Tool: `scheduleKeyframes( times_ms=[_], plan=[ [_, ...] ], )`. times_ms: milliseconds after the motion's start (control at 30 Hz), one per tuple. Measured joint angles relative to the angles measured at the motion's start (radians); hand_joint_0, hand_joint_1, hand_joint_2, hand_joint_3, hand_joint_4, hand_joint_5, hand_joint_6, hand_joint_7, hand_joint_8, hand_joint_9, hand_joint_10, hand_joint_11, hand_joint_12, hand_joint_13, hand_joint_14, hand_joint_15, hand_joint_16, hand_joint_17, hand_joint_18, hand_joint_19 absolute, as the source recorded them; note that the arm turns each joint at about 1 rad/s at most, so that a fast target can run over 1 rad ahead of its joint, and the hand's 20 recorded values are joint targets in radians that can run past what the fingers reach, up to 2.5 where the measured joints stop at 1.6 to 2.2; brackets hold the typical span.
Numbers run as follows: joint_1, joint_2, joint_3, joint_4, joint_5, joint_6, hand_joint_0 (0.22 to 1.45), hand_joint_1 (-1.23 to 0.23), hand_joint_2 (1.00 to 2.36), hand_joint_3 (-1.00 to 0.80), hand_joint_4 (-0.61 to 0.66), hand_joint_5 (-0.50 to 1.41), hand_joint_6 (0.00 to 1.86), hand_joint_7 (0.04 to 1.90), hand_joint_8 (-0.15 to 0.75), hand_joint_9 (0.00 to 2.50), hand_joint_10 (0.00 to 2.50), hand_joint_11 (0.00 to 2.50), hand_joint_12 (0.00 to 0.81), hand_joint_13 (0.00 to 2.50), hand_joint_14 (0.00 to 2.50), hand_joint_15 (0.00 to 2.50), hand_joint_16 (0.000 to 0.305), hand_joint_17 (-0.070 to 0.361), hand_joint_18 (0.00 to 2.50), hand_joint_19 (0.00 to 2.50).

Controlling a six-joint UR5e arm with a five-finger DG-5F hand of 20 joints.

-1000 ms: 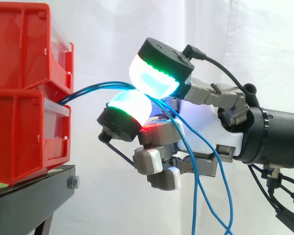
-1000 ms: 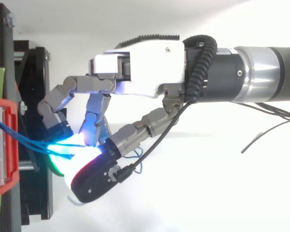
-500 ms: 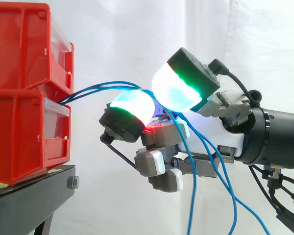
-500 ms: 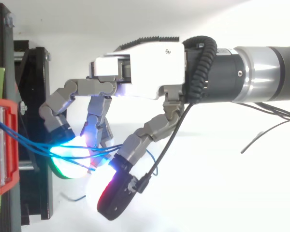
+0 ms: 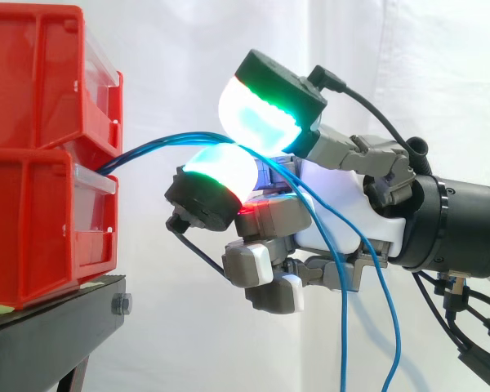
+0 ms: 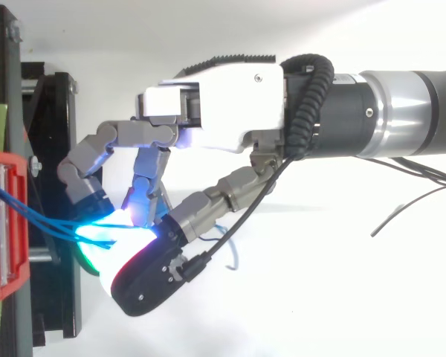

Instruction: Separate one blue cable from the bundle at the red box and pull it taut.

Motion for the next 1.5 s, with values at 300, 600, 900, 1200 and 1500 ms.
scheduleKeyframes(
  times_ms=[300, 600, 900, 1200, 1500],
  plan=[
    [0.0, 0.0, 0.0, -0.001, -0.001, 0.0, 0.84, -0.97, 1.0, -0.5, 0.08, -0.16, 0.91, 1.45, 0.401, 1.16, 0.02, 1.18, 0.414, 1.08, 0.02, 0.69, 0.054, 0.12, 1.15, 0.72],
    [0.0, 0.0, 0.0, -0.001, -0.001, 0.0, 0.6, -0.95, 1.0, -0.5, 0.2, -0.12, 0.9, 1.42, 0.417, 1.26, 0.02, 1.2, 0.412, 1.1, 0.02, 0.68, 0.054, 0.12, 1.18, 0.73],
    [0.0, 0.0, 0.0, 0.001, -0.002, 0.0, 0.55, -0.56, 1.0, -0.5, 0.21, -0.11, 0.87, 1.37, 0.414, 1.32, 0.02, 1.13, 0.427, 1.14, 0.02, 0.68, 0.056, 0.127, 1.21, 0.77],
    [0.0, 0.0, 0.003, 0.001, -0.003, 0.0, 0.61, -0.74, 1.02, -0.27, 0.19, -0.12, 0.86, 1.43, 0.412, 1.26, 0.02, 1.16, 0.434, 1.13, 0.02, 0.69, 0.056, 0.125, 1.19, 0.79],
    [0.0, 0.0, 0.007, 0.001, -0.003, -0.001, 0.8, -0.97, 1.02, -0.33, 0.1, -0.15, 0.9, 1.56, 0.403, 1.17, 0.02, 1.15, 0.418, 1.07, 0.02, 0.68, 0.054, 0.122, 1.14, 0.74]
  ],
)
